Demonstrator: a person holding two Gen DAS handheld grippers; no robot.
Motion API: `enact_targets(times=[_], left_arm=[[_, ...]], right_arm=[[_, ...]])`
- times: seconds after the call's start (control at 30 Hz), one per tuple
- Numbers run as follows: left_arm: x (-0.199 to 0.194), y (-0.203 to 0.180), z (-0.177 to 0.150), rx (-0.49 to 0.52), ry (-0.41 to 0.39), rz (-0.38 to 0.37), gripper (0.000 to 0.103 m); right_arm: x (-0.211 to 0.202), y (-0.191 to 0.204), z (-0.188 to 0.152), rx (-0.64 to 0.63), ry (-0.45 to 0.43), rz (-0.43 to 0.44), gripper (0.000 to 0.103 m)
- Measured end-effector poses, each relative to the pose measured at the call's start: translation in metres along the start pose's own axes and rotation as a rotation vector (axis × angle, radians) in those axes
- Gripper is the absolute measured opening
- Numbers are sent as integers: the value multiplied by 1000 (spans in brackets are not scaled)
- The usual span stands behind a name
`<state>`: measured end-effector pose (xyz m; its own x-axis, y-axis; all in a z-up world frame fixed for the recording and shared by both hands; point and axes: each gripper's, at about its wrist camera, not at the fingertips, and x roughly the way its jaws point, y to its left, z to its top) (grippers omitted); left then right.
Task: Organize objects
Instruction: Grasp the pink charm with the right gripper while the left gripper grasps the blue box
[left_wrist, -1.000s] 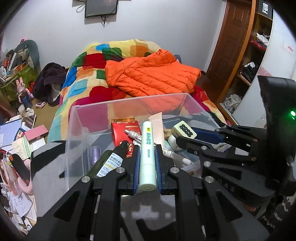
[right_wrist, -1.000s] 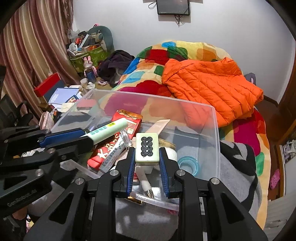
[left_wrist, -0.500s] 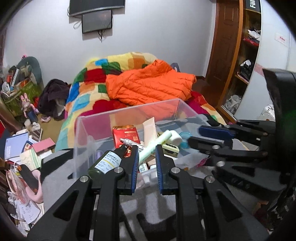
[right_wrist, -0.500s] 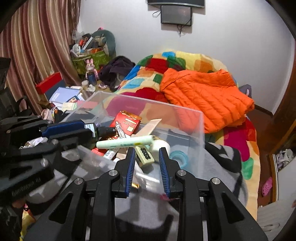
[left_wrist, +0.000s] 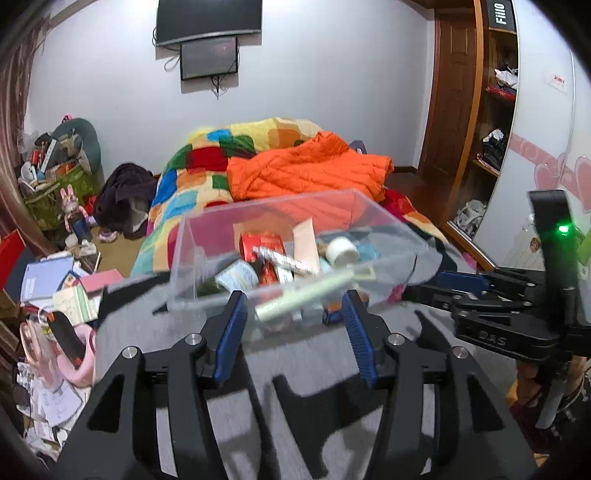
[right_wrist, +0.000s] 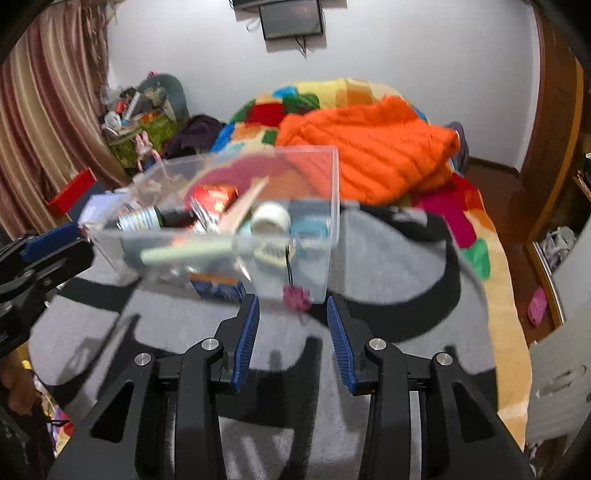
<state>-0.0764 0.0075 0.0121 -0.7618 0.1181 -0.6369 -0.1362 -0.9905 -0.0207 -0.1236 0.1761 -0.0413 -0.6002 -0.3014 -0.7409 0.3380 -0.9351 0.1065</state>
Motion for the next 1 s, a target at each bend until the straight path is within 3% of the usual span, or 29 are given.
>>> enact_targets(times=[0.27, 0.7, 0.8, 0.83, 1.0], left_arm=[[13, 10, -25, -49, 70, -24, 54], [32, 10, -38, -85, 127, -84, 54], [35, 8, -39, -89, 132, -84, 54], [36, 8, -40, -94, 136, -87, 54], [41, 3, -38, -96, 155, -90, 54]], right_arm=[[25, 2, 1, 51, 33, -26, 35], [51, 4, 5, 124, 101, -41, 35], [53, 4, 5, 125, 102, -57, 27], [54, 3, 5, 130, 108, -57, 19], [51, -3, 3, 155, 96, -45, 19]])
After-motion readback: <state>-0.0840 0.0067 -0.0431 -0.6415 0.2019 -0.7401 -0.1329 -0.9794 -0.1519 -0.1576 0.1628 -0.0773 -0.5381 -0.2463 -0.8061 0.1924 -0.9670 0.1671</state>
